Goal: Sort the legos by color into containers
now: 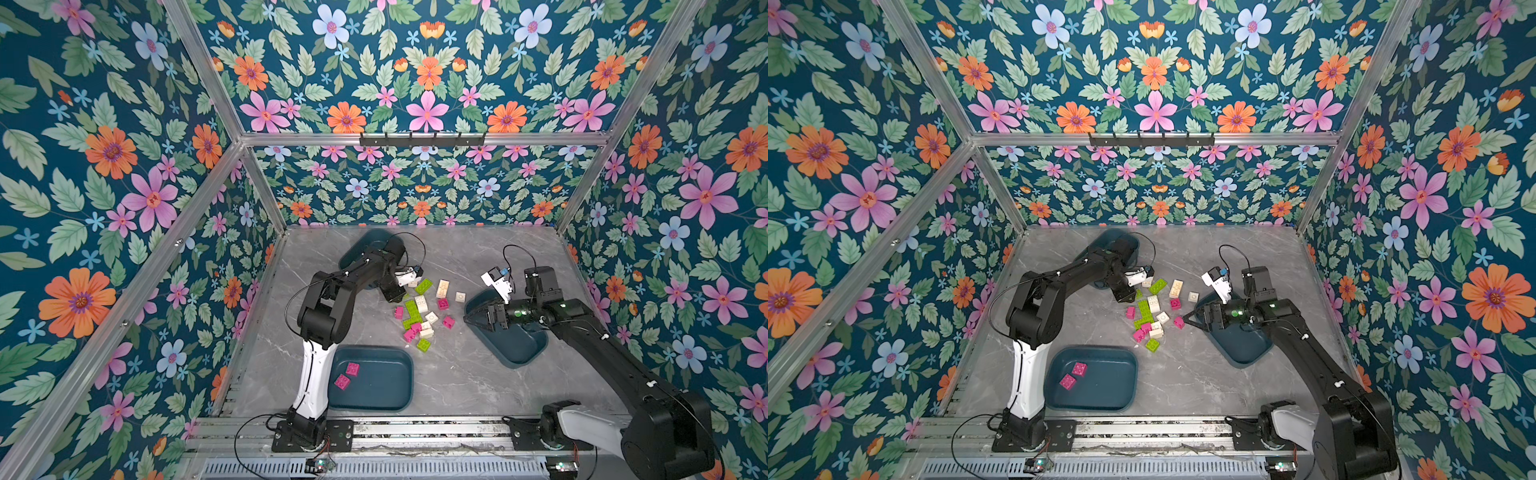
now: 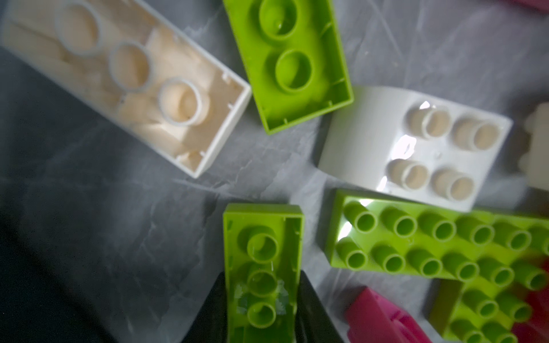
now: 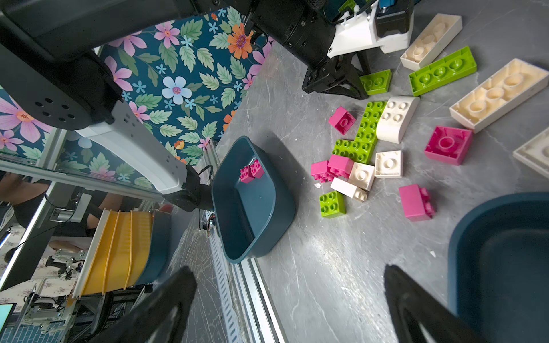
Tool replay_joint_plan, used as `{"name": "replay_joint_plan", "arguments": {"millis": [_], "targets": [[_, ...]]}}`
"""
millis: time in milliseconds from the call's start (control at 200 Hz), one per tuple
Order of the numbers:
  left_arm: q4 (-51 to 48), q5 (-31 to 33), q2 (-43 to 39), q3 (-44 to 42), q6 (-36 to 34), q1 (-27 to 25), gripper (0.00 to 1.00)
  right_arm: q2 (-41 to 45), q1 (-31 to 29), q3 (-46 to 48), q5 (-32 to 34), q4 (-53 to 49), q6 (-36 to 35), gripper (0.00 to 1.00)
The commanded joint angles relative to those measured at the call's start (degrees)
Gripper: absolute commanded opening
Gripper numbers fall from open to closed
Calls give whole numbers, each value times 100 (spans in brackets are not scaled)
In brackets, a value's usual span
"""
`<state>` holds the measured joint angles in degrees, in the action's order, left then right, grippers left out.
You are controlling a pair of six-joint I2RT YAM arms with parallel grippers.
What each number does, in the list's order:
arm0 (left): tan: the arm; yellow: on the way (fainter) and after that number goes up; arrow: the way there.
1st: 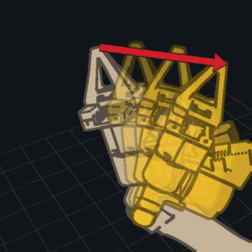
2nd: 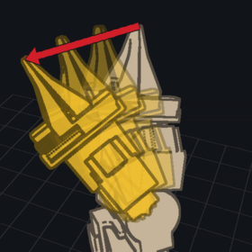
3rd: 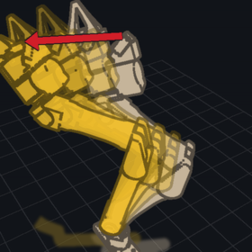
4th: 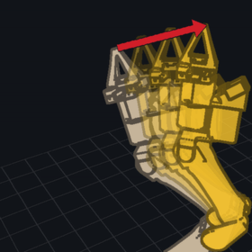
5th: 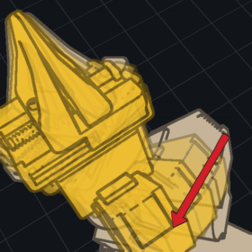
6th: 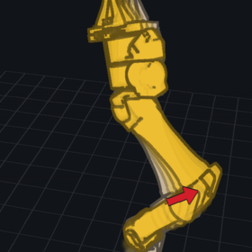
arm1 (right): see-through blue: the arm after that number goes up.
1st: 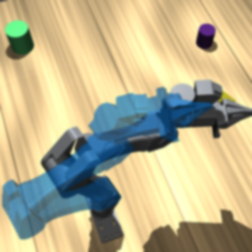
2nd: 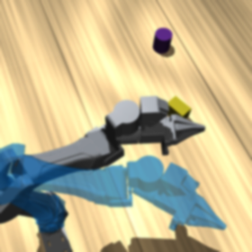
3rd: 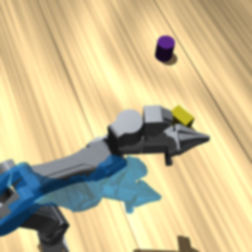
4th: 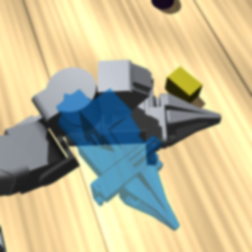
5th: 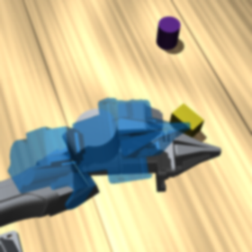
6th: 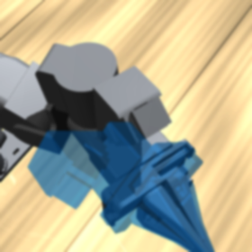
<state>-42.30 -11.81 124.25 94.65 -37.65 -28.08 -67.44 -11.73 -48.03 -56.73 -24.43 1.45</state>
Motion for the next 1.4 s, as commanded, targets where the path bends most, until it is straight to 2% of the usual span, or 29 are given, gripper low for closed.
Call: {"name": "replay_joint_plan", "arguments": {"millis": [0, 130, 370, 535, 740, 950, 1155, 1235, 1395], "targets": [[-84, -49, -51, -1, -91, -9, 26, -6, -7, -17, 12, -62, -24, 99], [-194, -58, -270, 170, 40, 2, 25, 8, -4, -52, 30, -54, -22, 99], [-523, 53, -575, 974, 388, 215, 27, -140, 1, -236, -94, 49, 53, 99], [-419, 179, -334, 1645, 751, 624, 27, -223, -4, -343, -153, 107, 114, 99], [-130, 201, 97, 1990, 1191, 1098, 28, -192, 2, -387, -128, -8, 99, 99], [-28, 76, 496, 2020, 1258, 1203, 30, -182, -9, -356, -89, -71, 83, 99], [107, 273, 704, 2031, 1490, 1244, 37, -196, -5, -364, -59, -115, 83, 99], [119, 381, 667, 2005, 1598, 1244, 49, -178, -2, -364, -57, -124, 83, 99], [72, 514, 380, 1938, 1910, 1246, 61, -168, -1, -352, -42, -120, 83, 99]]}}
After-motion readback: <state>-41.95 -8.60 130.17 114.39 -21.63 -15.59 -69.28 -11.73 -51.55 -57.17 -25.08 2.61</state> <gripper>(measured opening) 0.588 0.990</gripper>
